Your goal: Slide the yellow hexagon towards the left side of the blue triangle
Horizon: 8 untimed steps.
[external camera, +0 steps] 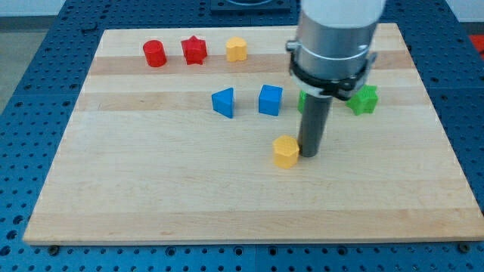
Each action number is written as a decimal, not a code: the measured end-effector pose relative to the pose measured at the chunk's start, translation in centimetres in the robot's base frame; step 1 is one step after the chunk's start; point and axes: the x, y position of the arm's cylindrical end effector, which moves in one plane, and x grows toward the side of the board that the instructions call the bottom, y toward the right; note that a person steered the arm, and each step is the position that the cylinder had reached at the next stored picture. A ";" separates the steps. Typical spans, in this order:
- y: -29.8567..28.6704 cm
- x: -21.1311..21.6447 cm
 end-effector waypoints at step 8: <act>-12.7 1.5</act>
